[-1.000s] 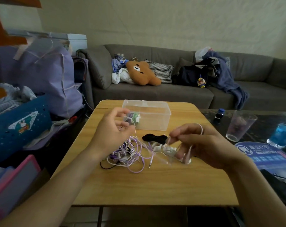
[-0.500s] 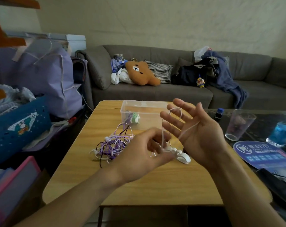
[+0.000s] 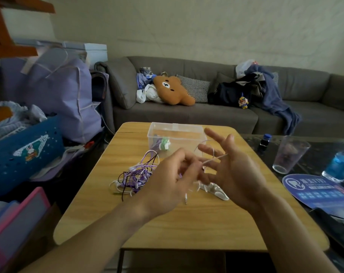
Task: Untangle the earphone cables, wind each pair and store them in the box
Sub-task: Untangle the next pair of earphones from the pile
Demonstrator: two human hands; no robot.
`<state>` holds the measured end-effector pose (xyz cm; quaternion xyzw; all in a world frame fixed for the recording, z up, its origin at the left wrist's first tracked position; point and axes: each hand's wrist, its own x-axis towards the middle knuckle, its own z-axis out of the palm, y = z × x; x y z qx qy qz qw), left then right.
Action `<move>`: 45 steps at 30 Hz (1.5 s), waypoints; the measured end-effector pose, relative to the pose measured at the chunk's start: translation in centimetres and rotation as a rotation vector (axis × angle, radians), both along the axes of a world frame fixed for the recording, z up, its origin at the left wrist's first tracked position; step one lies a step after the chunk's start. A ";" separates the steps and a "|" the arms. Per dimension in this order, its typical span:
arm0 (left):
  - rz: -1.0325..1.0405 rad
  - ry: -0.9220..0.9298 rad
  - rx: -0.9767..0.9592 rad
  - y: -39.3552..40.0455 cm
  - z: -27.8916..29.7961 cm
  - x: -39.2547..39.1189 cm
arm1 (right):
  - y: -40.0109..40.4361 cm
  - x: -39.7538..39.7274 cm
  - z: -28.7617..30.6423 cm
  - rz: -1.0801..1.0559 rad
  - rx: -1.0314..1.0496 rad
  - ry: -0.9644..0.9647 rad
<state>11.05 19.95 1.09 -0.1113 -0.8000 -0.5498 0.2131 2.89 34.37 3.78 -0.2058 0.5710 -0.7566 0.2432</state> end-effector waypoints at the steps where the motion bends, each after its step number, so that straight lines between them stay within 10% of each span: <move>1: -0.044 -0.043 0.070 -0.2 0.2 0.1 | 0.2 -0.1 -0.2 0.004 0.128 0.067; 8: -0.030 -0.319 0.076 -2.8 0.0 0.0 | 1.7 -2.2 -0.2 -0.394 0.521 0.387; 13: 0.047 -0.376 -0.209 -4.9 -0.7 -0.1 | 4.3 -4.9 -1.4 -0.595 0.189 0.012; 23: -0.103 -0.285 0.335 -6.5 -0.4 -0.5 | 3.9 -5.2 -1.3 -0.414 -0.428 -0.443; 26: -0.054 -0.214 0.487 -6.2 -0.2 -0.6 | 2.4 -3.6 -1.3 -0.263 -0.117 -0.242; 32: -0.092 -0.217 0.424 -4.7 0.7 -0.1 | -1.5 1.2 -1.1 -0.296 0.508 0.940; 39: -0.116 -0.208 0.526 -4.9 0.8 0.8 | -2.0 0.2 -3.0 0.160 0.721 0.866; 45: 0.102 -0.017 0.850 -6.1 1.3 -0.1 | -3.8 0.1 -4.5 0.103 0.746 1.004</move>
